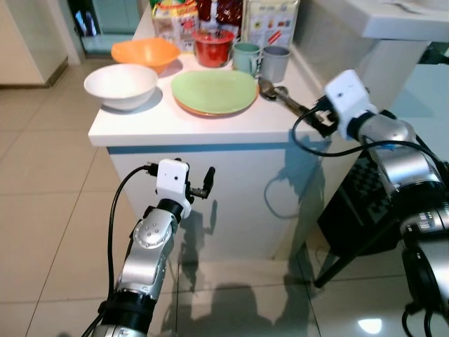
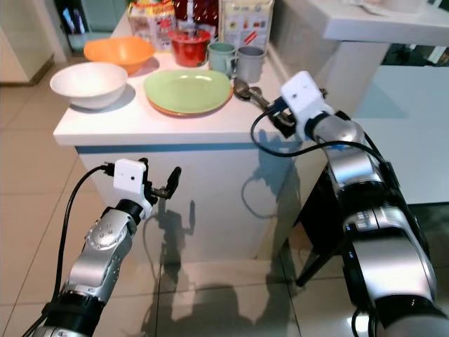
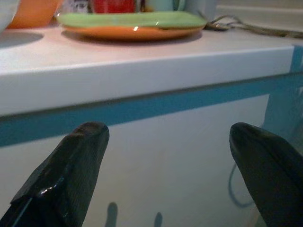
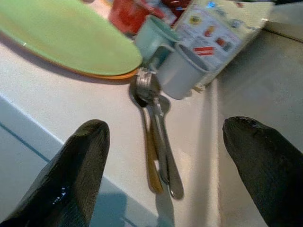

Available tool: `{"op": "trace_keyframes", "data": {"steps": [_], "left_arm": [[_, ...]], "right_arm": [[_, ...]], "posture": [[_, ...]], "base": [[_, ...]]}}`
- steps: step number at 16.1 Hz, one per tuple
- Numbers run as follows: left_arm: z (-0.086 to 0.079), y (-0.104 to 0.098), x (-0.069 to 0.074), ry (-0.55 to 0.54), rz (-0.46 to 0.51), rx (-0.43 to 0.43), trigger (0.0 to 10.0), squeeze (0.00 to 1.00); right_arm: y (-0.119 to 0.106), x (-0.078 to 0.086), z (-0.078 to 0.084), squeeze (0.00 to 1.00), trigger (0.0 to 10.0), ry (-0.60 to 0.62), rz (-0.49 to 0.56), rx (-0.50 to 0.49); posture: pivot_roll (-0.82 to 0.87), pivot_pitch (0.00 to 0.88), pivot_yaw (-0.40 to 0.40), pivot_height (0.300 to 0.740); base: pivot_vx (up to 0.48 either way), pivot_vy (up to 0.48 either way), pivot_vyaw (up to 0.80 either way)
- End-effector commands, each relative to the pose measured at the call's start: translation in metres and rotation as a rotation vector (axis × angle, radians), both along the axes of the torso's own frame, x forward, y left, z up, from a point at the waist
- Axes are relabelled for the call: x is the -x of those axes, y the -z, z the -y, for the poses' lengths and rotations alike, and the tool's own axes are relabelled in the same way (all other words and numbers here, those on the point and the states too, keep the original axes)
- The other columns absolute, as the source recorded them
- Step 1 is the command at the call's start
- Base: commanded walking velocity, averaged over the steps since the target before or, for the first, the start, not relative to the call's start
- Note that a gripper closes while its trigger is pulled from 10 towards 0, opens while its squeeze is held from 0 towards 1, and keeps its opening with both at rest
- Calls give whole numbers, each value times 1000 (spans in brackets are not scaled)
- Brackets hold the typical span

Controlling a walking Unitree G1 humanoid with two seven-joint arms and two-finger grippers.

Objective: Setting the table

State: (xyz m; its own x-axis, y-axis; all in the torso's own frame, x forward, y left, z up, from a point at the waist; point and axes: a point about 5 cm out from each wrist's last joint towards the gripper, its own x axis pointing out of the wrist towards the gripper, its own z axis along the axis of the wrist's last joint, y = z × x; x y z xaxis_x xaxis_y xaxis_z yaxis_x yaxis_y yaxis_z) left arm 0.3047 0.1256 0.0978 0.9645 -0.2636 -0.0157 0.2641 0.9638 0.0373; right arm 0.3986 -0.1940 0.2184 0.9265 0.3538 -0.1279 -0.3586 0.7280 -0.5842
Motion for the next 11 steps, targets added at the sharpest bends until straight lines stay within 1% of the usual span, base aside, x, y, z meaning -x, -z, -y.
{"op": "trace_keyframes", "data": {"steps": [1,5,8,9,10,11], "left_arm": [[1,-3,1,-3,7,-7,10000,0],[-2,-5,4,-21,12,-7,10000,0],[-3,-6,6,-30,8,-10,10000,0],[-4,-19,2,-14,29,-49,10000,0],[-7,-39,-6,8,72,-96,10000,0],[-14,-59,-16,27,112,-135,10000,0]], "right_arm": [[-9,-3,-1,0,10000,-20,23,33],[-18,-10,-13,0,10000,-50,42,67],[-18,-13,-16,0,10000,-61,35,97],[-21,-13,-17,0,10000,-71,37,112],[-24,-14,-18,0,10000,-85,42,129],[-27,-14,-19,0,10000,-95,49,142]], "posture": [[76,0,-59,740],[100,14,-73,740],[108,22,-82,740],[108,28,-80,740],[110,30,-77,740],[111,32,-75,740]], "base": [[0,0,0],[0,0,0],[0,0,0],[0,0,0],[0,0,0],[0,0,0]]}}
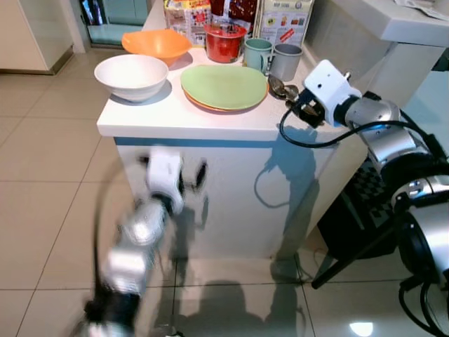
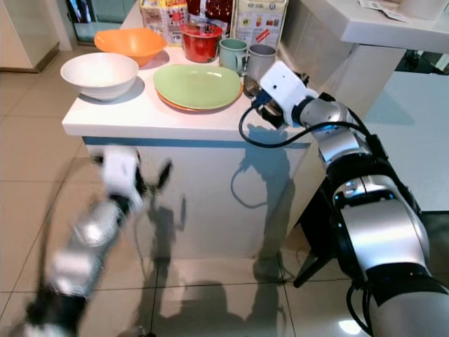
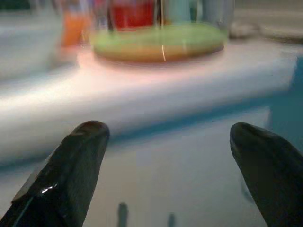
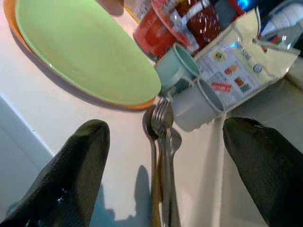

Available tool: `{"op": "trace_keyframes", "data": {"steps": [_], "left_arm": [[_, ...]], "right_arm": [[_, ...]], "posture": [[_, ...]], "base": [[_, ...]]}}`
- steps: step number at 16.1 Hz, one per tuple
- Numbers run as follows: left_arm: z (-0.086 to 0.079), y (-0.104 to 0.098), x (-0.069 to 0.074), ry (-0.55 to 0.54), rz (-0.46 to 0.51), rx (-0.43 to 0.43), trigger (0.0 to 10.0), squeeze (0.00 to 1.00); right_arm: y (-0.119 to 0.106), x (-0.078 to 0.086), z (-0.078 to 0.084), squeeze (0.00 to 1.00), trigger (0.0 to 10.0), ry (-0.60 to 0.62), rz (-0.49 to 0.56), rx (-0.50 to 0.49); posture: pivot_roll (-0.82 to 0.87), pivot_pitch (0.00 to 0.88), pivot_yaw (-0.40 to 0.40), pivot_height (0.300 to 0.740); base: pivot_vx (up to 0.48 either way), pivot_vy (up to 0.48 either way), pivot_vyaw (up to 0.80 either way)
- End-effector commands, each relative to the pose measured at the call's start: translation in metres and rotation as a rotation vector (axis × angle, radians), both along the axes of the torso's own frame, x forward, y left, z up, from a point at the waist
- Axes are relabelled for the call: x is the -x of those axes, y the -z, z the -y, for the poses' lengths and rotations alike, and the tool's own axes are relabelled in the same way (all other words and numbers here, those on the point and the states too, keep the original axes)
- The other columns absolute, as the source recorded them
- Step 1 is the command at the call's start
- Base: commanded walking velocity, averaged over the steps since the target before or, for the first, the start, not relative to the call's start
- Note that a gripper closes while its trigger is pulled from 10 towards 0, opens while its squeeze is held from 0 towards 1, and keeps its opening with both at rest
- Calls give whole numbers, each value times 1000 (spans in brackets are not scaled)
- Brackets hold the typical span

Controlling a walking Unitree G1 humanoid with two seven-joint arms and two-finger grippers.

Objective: Setting the table

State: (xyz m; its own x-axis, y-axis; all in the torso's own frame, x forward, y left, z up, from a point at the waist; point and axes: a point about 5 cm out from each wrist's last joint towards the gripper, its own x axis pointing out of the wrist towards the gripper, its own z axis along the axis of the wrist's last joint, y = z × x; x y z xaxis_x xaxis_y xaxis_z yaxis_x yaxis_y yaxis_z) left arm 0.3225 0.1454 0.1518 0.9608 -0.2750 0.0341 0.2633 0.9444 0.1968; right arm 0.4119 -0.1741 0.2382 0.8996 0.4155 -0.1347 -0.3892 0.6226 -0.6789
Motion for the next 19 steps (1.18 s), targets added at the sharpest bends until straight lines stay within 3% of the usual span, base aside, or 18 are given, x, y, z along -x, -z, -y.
{"op": "trace_keyframes", "data": {"steps": [1,4,6,13,16,19], "left_arm": [[-5,-33,-13,42,73,-73,10000,0],[-11,-60,-29,78,105,-125,10000,0],[-8,-54,-30,92,69,-141,10000,0],[-8,-60,-14,123,49,-142,10000,0],[-1,-66,-7,136,68,-119,10000,0],[5,-61,-1,133,50,-92,10000,0]], "right_arm": [[-11,-1,0,0,10000,-16,20,28],[-17,-3,-5,0,10000,-31,35,41],[-17,-3,-10,0,10000,-50,30,73],[-29,-6,-21,0,10000,-71,49,185],[-37,-8,-32,0,10000,-81,80,164],[-37,-8,-40,0,10000,-108,90,233]], "posture": [[112,32,-67,740],[107,41,-47,740],[103,56,-41,740],[166,129,-26,740],[180,125,-37,740],[171,122,-44,740]], "base": [[0,0,0],[0,0,0],[0,0,0],[0,0,0],[0,0,0],[0,0,0]]}}
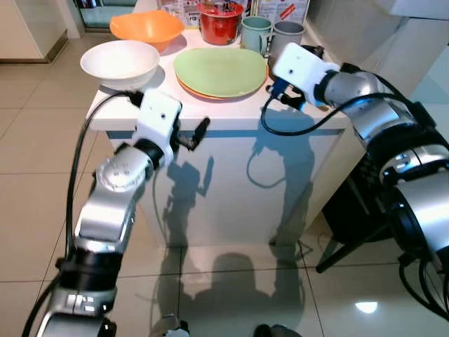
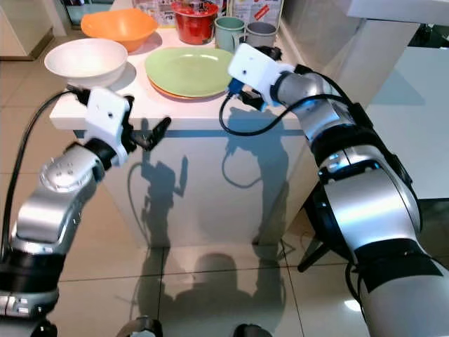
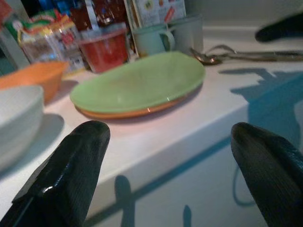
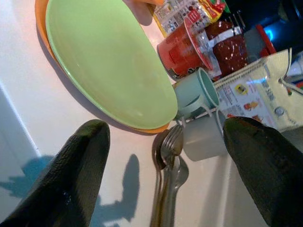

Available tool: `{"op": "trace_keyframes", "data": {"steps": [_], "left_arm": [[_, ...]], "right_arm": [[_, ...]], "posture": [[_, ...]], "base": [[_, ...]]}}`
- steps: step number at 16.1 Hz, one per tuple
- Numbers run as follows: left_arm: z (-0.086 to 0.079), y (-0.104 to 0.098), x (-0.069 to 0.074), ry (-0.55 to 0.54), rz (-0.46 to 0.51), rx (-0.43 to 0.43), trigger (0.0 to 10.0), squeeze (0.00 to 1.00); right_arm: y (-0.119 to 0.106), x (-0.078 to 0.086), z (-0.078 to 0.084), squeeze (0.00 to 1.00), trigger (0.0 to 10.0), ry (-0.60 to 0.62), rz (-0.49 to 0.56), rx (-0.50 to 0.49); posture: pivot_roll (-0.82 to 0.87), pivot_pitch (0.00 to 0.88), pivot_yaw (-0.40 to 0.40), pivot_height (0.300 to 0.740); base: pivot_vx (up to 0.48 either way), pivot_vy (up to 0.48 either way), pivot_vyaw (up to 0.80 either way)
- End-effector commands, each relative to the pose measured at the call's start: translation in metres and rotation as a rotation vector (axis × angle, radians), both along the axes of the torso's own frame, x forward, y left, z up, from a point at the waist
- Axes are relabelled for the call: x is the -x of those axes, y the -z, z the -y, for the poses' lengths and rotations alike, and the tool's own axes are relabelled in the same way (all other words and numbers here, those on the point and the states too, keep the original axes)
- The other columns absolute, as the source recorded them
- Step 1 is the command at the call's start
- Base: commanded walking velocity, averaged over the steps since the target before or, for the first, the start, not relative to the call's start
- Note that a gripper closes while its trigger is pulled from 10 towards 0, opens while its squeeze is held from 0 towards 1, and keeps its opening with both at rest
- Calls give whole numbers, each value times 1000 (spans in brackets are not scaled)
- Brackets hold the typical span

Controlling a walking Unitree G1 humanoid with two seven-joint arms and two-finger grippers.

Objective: Setting the table

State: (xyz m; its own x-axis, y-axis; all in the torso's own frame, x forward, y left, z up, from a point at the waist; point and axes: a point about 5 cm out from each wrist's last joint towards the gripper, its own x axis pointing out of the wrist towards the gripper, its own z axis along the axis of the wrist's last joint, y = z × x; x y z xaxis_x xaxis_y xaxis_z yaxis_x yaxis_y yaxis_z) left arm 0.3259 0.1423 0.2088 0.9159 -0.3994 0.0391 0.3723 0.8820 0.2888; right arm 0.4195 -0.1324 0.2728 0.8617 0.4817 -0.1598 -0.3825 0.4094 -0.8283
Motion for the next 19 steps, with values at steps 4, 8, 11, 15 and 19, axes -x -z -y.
{"op": "trace_keyframes", "data": {"steps": [4,8,11,15,19], "left_arm": [[0,-16,12,9,29,-14,10000,0],[-2,-30,16,0,55,-14,10000,0],[-4,-32,13,-5,39,20,10000,0],[-1,-26,14,-11,6,34,10000,0],[0,-26,12,-9,8,39,10000,0]], "right_arm": [[23,1,-6,0,10000,-7,-22,154],[32,2,-9,0,10000,-3,-29,171],[26,1,-11,0,10000,-6,-18,145],[26,1,-4,0,10000,5,-16,170],[25,1,-2,0,10000,14,-13,172]], "posture": [[229,134,-39,740],[249,139,-34,740],[230,139,-27,740],[213,139,-30,740],[207,136,-27,740]], "base": [[0,0,0],[0,0,0],[247,0,0],[480,0,0],[480,0,0]]}}
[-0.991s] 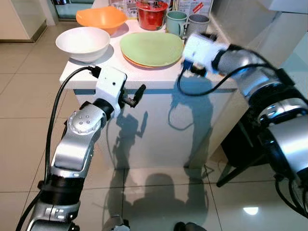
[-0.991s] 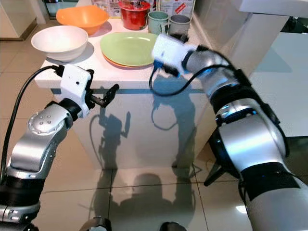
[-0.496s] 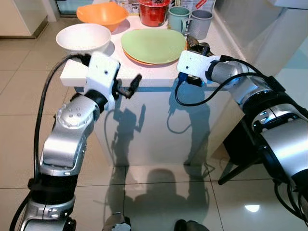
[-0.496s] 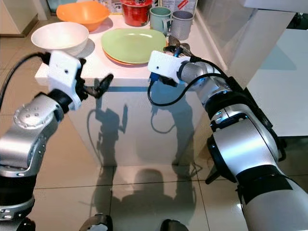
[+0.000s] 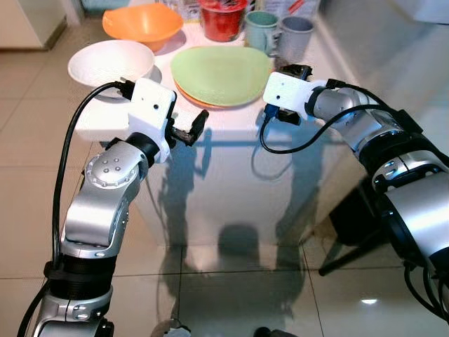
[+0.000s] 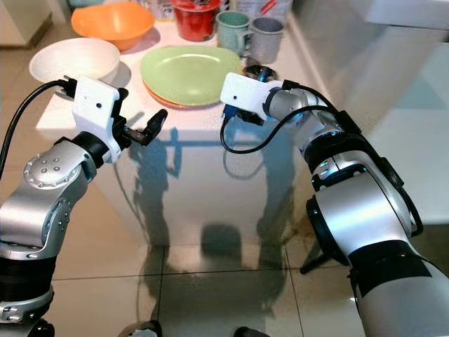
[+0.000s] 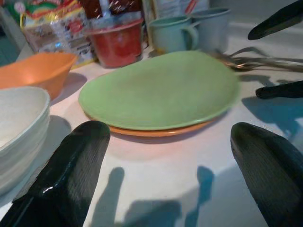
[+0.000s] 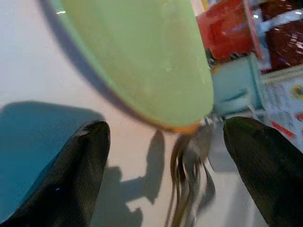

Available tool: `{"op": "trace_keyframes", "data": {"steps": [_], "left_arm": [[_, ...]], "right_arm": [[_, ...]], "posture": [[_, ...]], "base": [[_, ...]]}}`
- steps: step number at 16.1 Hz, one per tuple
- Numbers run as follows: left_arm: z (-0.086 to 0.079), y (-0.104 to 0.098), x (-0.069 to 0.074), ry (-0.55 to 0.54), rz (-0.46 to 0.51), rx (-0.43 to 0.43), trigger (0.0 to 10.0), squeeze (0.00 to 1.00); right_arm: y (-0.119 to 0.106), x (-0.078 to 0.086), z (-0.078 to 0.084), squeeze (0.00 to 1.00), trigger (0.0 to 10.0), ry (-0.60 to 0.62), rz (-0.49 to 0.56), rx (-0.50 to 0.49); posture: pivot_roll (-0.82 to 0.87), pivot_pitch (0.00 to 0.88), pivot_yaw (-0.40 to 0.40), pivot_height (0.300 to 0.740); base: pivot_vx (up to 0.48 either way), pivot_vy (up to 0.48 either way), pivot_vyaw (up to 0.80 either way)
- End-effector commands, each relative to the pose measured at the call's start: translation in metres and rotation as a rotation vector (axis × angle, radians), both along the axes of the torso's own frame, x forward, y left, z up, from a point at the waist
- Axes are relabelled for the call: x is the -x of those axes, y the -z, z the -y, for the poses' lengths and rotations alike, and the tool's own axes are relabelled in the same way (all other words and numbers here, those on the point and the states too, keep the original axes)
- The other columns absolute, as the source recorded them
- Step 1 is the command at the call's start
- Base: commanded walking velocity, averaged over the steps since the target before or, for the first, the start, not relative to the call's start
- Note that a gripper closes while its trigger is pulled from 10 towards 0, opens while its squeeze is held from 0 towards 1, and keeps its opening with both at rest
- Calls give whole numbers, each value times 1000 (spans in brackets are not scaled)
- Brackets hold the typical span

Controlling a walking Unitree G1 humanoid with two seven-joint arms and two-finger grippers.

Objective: Setting the table

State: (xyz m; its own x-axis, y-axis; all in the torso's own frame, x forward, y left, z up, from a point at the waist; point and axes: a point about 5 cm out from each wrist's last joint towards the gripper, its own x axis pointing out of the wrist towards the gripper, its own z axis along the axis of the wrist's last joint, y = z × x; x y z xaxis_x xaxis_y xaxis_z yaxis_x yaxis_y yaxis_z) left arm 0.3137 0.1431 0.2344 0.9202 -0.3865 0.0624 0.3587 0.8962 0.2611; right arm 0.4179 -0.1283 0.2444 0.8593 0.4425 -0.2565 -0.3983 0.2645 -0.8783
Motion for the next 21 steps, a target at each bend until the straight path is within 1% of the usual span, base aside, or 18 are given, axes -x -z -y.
{"op": "trace_keyframes", "data": {"steps": [1,2,5,11,13,19,21], "left_arm": [[0,-1,0,2,2,10,10000,0],[1,-2,0,-3,7,2,10000,0],[4,-1,2,2,7,0,10000,0],[9,1,4,13,0,21,10000,0],[9,1,4,9,2,25,10000,0],[9,1,5,5,4,31,10000,0],[10,1,5,5,5,34,10000,0]], "right_arm": [[-3,-1,2,0,10000,10,9,0],[-4,-1,2,0,10000,11,10,0],[-4,-1,2,0,10000,10,11,-2],[-4,-1,1,0,10000,7,5,0],[-3,0,0,0,10000,-14,-10,44],[-2,1,-5,0,10000,-48,-28,97],[2,1,-6,0,10000,-49,-44,113]], "posture": [[208,134,-27,740],[209,134,-27,740],[210,135,-27,740],[203,139,-37,740],[202,142,-39,740],[206,144,-42,740],[204,143,-41,740]], "base": [[480,0,0],[480,0,0],[0,0,0],[0,0,0],[0,0,0],[0,0,0],[0,0,0]]}}
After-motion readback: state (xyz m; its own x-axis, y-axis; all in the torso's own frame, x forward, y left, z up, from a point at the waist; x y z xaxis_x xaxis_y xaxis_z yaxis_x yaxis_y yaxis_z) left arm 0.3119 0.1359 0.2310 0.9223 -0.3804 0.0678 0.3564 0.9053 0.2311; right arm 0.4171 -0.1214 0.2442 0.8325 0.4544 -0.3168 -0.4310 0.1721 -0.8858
